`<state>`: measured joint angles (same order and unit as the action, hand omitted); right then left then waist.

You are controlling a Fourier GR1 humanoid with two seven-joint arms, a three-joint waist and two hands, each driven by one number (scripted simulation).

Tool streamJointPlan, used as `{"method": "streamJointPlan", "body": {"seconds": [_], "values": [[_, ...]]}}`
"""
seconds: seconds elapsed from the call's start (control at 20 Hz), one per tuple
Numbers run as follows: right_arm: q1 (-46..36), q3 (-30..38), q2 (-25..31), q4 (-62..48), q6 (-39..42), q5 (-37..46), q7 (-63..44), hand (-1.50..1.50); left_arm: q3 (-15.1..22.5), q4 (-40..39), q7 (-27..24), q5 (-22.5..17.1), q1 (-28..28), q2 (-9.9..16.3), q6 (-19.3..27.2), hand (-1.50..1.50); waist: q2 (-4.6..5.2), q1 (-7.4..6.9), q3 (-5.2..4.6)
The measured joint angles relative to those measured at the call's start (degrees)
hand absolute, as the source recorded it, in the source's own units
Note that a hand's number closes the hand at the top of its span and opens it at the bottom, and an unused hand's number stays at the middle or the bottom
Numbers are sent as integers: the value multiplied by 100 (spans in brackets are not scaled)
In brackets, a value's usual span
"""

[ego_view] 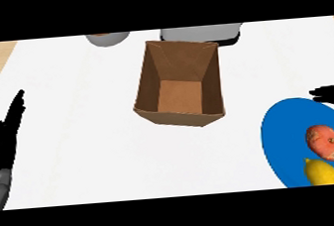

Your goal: Pick the squash from the plate and place it in the cardboard box

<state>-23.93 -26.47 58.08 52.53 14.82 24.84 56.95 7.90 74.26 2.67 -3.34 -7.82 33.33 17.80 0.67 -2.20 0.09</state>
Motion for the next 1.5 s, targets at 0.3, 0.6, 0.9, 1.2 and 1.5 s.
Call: {"method": "streamJointPlan", "body": {"seconds": [0.3,0.6,0.9,1.2,1.5], "values": [[-480,-285,-442,-741,-229,682,79,-150,-91,76,58,99,90,-83,-41,0,-28,58,-2],[-606,-357,-748,-1037,-377,1006,132,-150,-271,24,36,189,123,-138,-113,0,-46,127,-5],[-588,-347,-922,-1103,-445,1136,170,-150,-375,63,106,304,118,-219,-178,0,-57,161,-6],[-516,-443,-850,-793,-403,987,264,-150,-436,-37,39,400,115,-309,-172,0,-60,185,-8],[-222,-513,-674,-140,-351,800,199,-150,-488,-53,29,499,154,-400,-159,0,-75,225,-13]]}}
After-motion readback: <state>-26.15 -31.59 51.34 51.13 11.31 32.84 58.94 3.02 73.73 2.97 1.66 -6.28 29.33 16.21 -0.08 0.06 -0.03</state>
